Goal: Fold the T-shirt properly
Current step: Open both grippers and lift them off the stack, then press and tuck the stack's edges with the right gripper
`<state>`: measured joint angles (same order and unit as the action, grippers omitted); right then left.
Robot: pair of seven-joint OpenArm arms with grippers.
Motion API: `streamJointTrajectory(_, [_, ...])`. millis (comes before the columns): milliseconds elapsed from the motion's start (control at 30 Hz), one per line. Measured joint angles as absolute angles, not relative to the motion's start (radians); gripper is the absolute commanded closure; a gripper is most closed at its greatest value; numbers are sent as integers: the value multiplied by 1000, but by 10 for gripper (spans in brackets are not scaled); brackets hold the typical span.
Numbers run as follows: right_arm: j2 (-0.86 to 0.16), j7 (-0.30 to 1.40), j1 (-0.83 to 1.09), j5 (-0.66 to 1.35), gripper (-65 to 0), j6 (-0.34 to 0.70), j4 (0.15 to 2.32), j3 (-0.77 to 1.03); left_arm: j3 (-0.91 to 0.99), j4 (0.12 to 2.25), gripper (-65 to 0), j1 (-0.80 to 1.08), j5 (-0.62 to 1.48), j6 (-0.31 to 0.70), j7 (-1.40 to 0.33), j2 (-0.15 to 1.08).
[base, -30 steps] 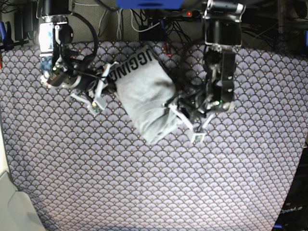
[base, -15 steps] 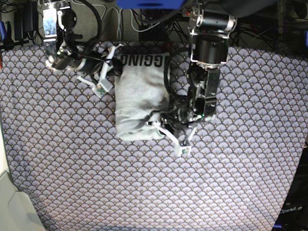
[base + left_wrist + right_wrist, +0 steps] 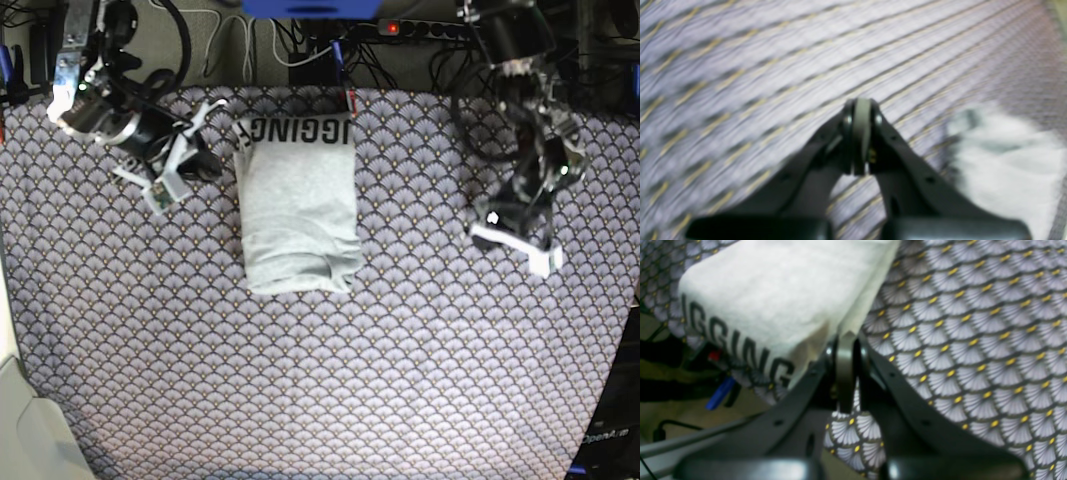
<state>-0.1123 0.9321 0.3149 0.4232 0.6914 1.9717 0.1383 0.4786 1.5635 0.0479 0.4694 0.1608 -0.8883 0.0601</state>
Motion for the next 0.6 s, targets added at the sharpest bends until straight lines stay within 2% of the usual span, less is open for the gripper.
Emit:
streamJointTrajectory(333, [-36, 927, 344, 433, 0, 693, 1971, -153, 675, 1737, -2, 266, 479, 168, -891, 99])
streamJointTrajectory(600, [-44, 916, 295, 436, 0, 692, 1919, -214, 679, 1783, -2, 327, 484, 170, -890, 97])
